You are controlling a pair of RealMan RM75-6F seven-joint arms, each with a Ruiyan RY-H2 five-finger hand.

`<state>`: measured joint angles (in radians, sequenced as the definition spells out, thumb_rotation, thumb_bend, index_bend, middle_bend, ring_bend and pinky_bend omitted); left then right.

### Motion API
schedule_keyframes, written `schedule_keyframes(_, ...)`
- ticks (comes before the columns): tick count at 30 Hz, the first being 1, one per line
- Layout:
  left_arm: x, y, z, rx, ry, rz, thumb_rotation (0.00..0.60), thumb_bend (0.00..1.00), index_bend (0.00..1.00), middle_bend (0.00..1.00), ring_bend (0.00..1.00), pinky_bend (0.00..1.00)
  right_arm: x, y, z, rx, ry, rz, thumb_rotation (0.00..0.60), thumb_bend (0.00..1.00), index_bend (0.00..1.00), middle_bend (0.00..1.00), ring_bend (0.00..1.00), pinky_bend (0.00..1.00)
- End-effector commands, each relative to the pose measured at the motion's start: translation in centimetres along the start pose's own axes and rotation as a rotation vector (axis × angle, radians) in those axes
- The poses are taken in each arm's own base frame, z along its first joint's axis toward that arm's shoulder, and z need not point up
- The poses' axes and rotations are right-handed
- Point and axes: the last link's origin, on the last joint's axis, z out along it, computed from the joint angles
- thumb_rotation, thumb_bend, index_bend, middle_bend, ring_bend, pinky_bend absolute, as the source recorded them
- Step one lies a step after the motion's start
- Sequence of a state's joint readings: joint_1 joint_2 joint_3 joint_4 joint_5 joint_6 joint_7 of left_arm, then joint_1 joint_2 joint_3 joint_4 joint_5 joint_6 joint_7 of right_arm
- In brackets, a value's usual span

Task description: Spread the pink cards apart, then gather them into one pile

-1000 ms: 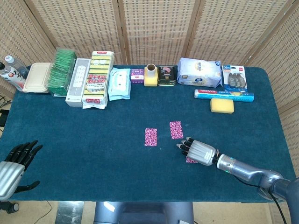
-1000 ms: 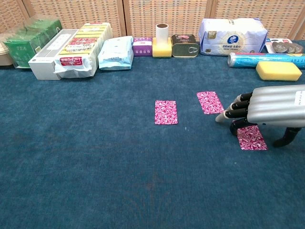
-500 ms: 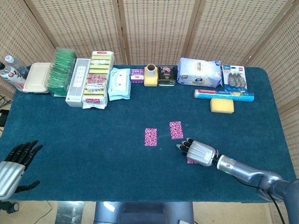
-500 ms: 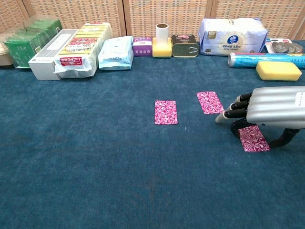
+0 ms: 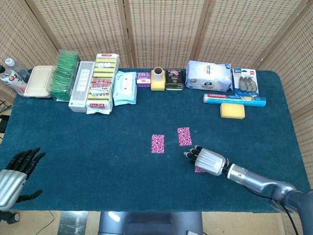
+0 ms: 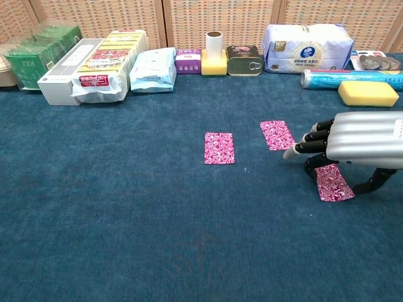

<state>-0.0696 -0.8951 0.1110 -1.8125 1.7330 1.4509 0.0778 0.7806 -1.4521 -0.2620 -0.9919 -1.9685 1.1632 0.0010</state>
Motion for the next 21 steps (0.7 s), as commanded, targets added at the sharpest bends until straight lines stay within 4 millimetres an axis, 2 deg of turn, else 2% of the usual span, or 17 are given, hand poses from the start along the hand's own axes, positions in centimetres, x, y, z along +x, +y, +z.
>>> schedule_keyframes(1, 0.0, 0.0, 0.0, 0.001, 0.001, -0.001, 0.6, 0.08, 0.0, 0.0, 0.0, 0.06, 0.3, 0.2, -0.1, -0.005, 0.008, -0.005, 0.6, 0.24, 0.4, 0.16, 0.23, 0.26)
schedule_keyframes(12, 0.1, -0.1, -0.1, -0.004, 0.004, -0.004, 0.6, 0.08, 0.0, 0.0, 0.0, 0.06, 2.2, 1.2, -0.5, -0.04, 0.043, -0.036, 0.6, 0.24, 0.4, 0.17, 0.23, 0.26)
schedule_keyframes(21, 0.3, -0.1, -0.3, -0.009, 0.013, -0.008, 0.6, 0.08, 0.0, 0.0, 0.0, 0.06, 4.0, 2.0, 1.7, -0.086, 0.064, -0.026, 0.6, 0.24, 0.4, 0.17, 0.24, 0.27)
